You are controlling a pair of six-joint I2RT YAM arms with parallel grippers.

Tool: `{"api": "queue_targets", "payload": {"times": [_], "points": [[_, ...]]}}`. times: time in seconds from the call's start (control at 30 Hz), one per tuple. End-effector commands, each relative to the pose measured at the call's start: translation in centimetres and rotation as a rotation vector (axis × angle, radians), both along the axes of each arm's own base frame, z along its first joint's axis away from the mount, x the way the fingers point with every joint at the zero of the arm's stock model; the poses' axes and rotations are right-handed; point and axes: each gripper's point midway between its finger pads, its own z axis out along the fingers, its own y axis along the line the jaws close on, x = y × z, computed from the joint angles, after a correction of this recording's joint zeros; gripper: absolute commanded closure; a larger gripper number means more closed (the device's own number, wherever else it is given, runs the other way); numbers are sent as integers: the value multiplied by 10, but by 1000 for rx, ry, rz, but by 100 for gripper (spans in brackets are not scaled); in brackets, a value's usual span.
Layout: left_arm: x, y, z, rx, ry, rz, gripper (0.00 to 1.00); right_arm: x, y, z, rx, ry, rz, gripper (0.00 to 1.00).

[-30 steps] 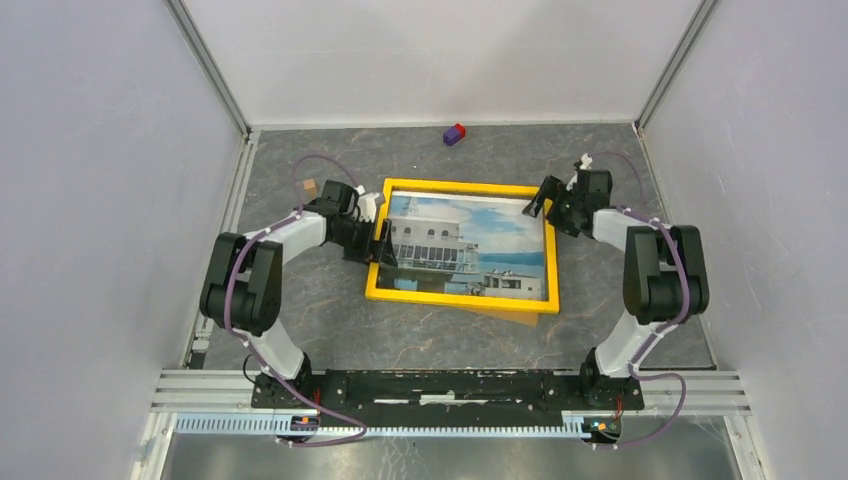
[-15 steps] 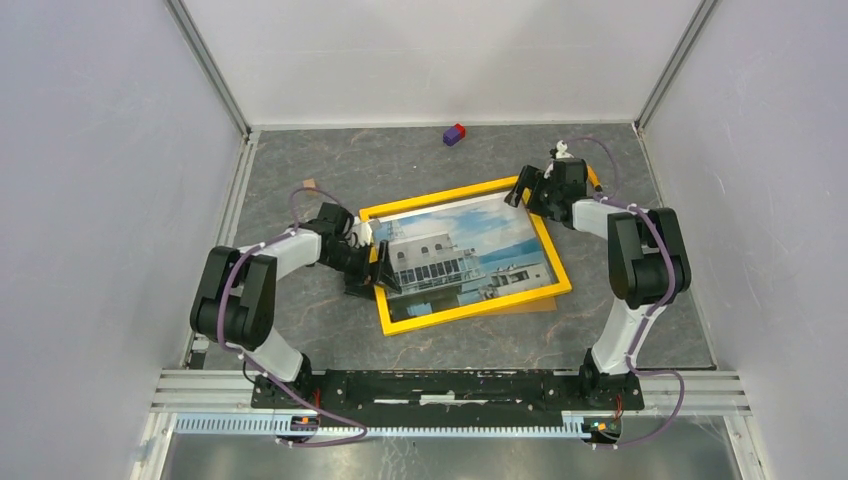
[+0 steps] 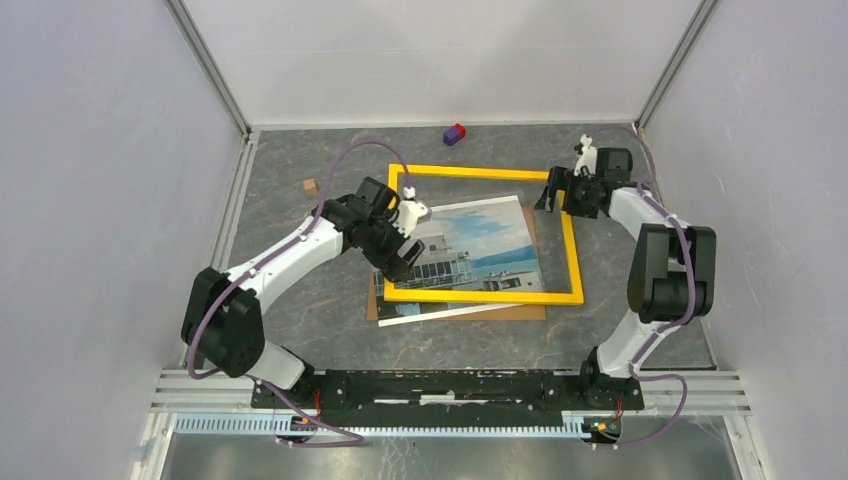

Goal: Take the photo out of the frame

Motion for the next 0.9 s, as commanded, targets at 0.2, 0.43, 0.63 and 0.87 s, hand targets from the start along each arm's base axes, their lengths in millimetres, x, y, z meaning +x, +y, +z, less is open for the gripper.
{"api": "queue_targets", "payload": {"times": [0.2,0.43,0.63,0.87], "points": [[26,-3,-6,49,-84,3,6,-70,45,16,151,-58,294,2],[21,8,-13,54,-107,-17,7,-69,48,-5,181,11,312,2],[-25,-31,-29,184,-190,-372,7,-69,61,29,251,-85,380,2],[-42,-76,-52,283,-254,-526,7,-76,60,46,201,-169,428,2]]}}
